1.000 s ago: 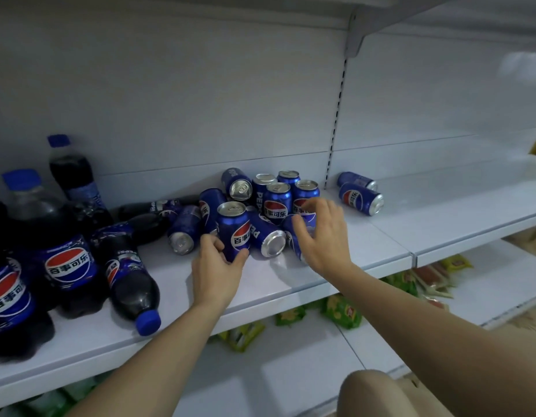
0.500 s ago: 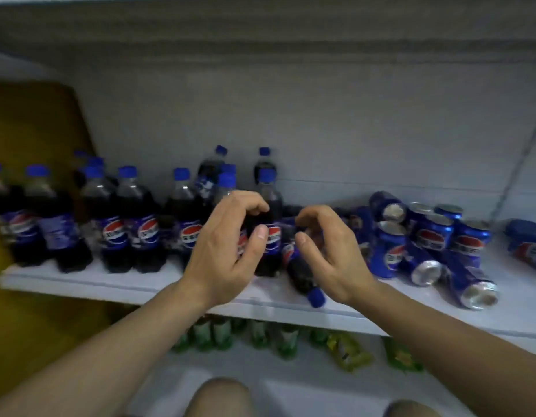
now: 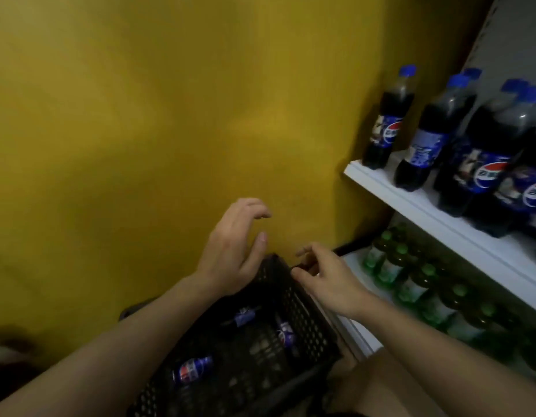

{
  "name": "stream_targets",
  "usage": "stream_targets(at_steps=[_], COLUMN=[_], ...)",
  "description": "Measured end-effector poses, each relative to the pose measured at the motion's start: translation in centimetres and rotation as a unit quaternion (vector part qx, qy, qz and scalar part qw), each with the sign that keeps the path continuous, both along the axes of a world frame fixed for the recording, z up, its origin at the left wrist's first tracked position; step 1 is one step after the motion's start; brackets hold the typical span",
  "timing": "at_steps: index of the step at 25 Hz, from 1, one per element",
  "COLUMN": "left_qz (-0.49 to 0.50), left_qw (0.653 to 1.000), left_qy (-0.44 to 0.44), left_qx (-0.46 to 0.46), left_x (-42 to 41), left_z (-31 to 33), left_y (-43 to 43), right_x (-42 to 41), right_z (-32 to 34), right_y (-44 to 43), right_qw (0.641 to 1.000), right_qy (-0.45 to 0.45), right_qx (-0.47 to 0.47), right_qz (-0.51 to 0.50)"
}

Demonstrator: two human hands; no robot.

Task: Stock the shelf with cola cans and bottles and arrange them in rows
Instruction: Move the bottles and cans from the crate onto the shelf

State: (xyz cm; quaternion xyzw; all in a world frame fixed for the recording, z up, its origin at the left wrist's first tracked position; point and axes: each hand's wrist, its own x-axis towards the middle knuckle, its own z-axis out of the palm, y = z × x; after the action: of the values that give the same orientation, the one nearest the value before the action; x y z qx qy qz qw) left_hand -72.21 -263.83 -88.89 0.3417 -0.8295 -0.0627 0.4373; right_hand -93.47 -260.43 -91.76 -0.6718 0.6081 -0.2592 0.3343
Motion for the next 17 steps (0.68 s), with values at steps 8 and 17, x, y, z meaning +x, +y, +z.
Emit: stream_targets(at_steps=[8,17], left_qz=[0.107,0.124], left_qw=[0.985,0.922], left_qy=[-0.012,-0.149], left_qx=[0.135,0.336], left_x=[8.3,6.1], left_z=[-12.5,-33.5], left_y=[-2.1,-9.2], right_x=[7.7,8.5], right_z=[-12.0,-30.8], right_y=[-7.3,-10.9], right_qw=[0.981,0.922], right_qy=[0.002,0.056], right_qx=[0.192,0.368], right_qz=[0.026,-0.105])
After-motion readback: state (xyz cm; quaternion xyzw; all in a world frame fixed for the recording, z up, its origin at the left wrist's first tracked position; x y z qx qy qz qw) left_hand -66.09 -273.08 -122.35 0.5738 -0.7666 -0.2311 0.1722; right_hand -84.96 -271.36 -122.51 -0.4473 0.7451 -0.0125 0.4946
